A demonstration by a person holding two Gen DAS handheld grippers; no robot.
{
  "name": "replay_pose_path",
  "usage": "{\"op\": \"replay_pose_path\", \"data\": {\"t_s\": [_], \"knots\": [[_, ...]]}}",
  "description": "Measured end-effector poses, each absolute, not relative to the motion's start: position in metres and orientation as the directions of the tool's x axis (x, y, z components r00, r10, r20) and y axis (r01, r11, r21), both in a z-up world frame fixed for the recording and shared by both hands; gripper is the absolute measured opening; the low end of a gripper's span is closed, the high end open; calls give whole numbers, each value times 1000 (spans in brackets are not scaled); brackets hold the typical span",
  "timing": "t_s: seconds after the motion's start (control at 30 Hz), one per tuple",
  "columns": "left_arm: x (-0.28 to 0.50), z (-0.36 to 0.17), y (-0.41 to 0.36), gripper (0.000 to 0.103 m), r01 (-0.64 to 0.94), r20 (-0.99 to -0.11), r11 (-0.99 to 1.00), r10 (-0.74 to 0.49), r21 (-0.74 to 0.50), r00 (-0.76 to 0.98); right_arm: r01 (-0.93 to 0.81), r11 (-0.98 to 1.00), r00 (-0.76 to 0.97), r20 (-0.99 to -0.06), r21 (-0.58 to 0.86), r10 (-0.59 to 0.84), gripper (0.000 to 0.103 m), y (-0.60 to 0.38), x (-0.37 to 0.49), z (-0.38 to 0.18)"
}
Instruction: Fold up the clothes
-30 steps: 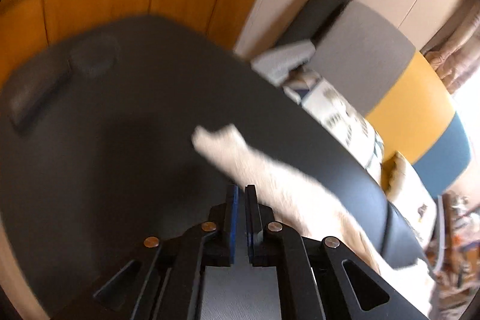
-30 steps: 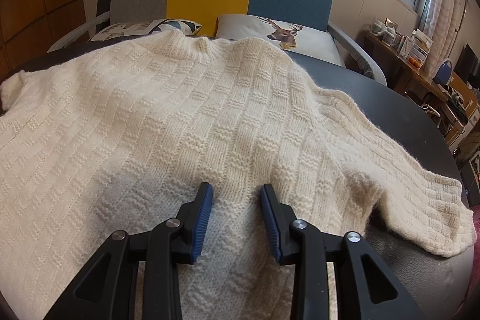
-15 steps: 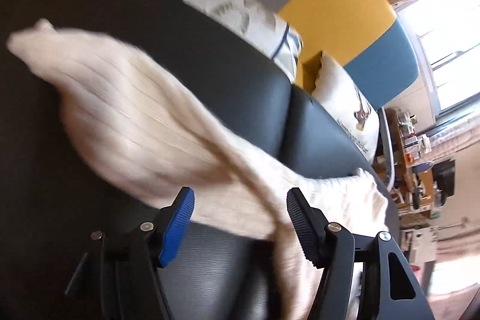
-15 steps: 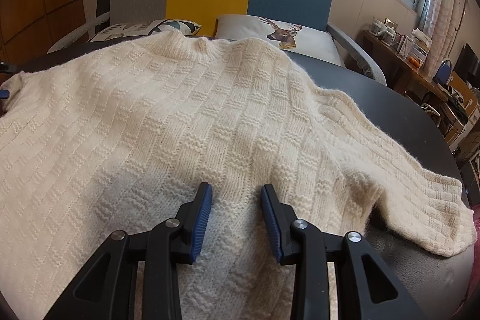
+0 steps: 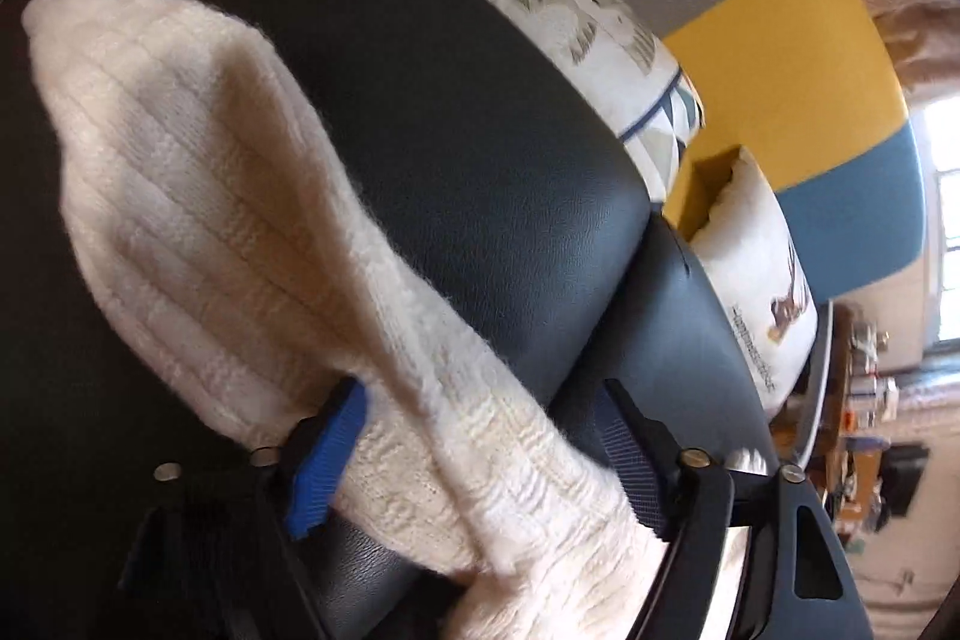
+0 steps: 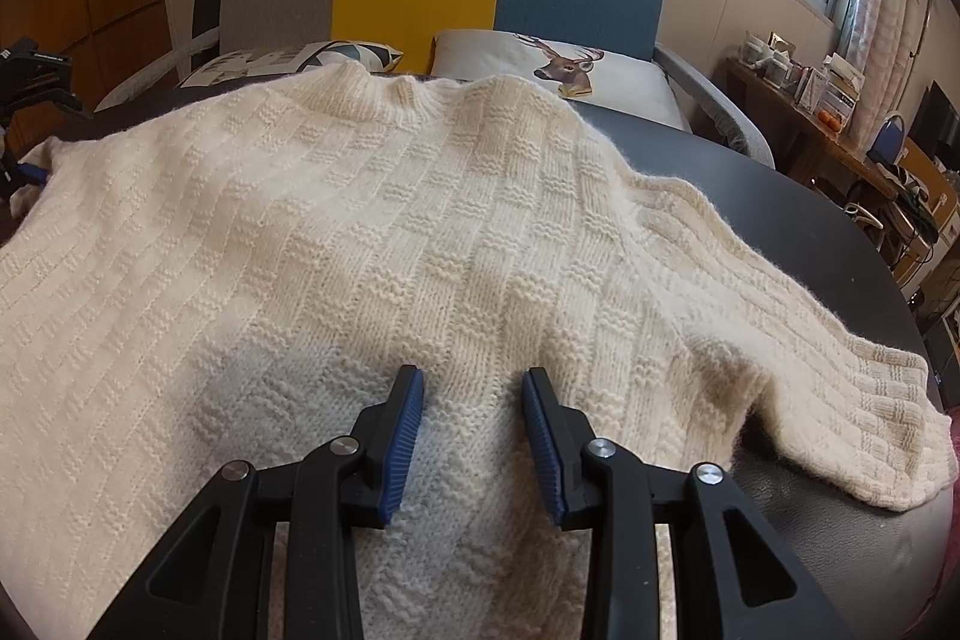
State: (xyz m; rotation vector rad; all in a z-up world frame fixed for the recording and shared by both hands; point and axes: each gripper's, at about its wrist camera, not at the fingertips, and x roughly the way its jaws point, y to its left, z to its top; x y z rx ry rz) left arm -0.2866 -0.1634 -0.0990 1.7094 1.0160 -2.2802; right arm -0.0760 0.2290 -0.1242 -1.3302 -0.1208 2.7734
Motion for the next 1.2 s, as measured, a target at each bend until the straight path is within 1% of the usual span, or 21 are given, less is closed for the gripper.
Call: {"op": "replay_pose_path", "data": {"t_s": [0.03, 0.1, 0.27, 0.33, 0.43, 0.47, 0.5, 0.53, 0.57, 0.63, 0.7, 0.8, 0.83, 0.87, 0.9, 0.93, 0.97, 1.0, 1.07, 1.13, 1.2], "knots": [[-288, -98, -163, 36, 460, -902, -790, 261, -405, -345, -24, -995, -625, -775, -97, 90, 34, 229, -76, -124], [-290, -102, -164, 20, 443, -911, -810, 256, -384, -323, -24, -995, -625, -776, -95, 89, 34, 228, -75, -124], [-288, -100, -167, 15, 372, -918, -853, 267, -367, -293, -26, -995, -624, -776, -92, 88, 35, 226, -75, -124], [-286, -101, -175, 15, 396, -910, -826, 306, -400, -281, -27, -995, -624, -776, -92, 88, 35, 225, -75, -124], [-288, -110, -184, 16, 452, -901, -780, 381, -433, -206, -28, -996, -624, -777, -87, 85, 35, 226, -75, -124], [-288, -106, -188, 16, 455, -891, -767, 391, -453, -229, -28, -996, -624, -777, -86, 85, 35, 226, -75, -124], [-288, -102, -191, 20, 458, -883, -755, 398, -469, -249, -28, -996, -624, -777, -87, 85, 35, 226, -75, -124], [-289, -103, -192, 31, 463, -883, -752, 395, -469, -254, -28, -996, -624, -776, -87, 86, 35, 226, -75, -124], [-289, -103, -192, 38, 469, -883, -748, 392, -469, -258, -27, -996, -624, -777, -88, 86, 35, 226, -75, -124], [-291, -104, -193, 66, 480, -883, -742, 386, -469, -266, -27, -996, -624, -776, -89, 87, 35, 226, -75, -124], [-293, -105, -194, 75, 491, -883, -735, 380, -468, -275, -27, -996, -624, -776, -88, 86, 35, 226, -75, -124], [-295, -106, -196, 75, 507, -883, -724, 370, -468, -287, -27, -996, -624, -777, -86, 84, 35, 226, -75, -124], [-296, -106, -196, 72, 512, -883, -720, 367, -468, -291, -27, -996, -624, -777, -86, 84, 35, 226, -75, -124], [-297, -107, -197, 63, 518, -883, -716, 364, -468, -296, -27, -996, -624, -777, -85, 83, 35, 226, -75, -124], [-298, -107, -197, 28, 519, -884, -716, 358, -467, -301, -27, -996, -625, -777, -84, 82, 35, 226, -75, -123], [-298, -105, -195, 11, 501, -885, -732, 343, -462, -314, -28, -996, -625, -776, -81, 81, 35, 226, -75, -123], [-297, -104, -194, 11, 483, -882, -743, 334, -463, -331, -28, -997, -625, -776, -78, 79, 35, 227, -75, -123], [-294, -102, -195, 10, 462, -861, -735, 351, -497, -368, -28, -997, -625, -777, -76, 77, 35, 227, -74, -123], [-289, -89, -196, 10, 375, -794, -724, 396, -579, -461, -28, -997, -625, -777, -75, 76, 35, 227, -75, -123], [-283, -69, -200, 9, 238, -672, -684, 481, -689, -562, -27, -997, -624, -778, -74, 75, 35, 227, -76, -123], [-267, -47, -207, 9, 69, -524, -636, 564, -769, -638, -27, -997, -624, -778, -74, 75, 35, 228, -76, -123]]}}
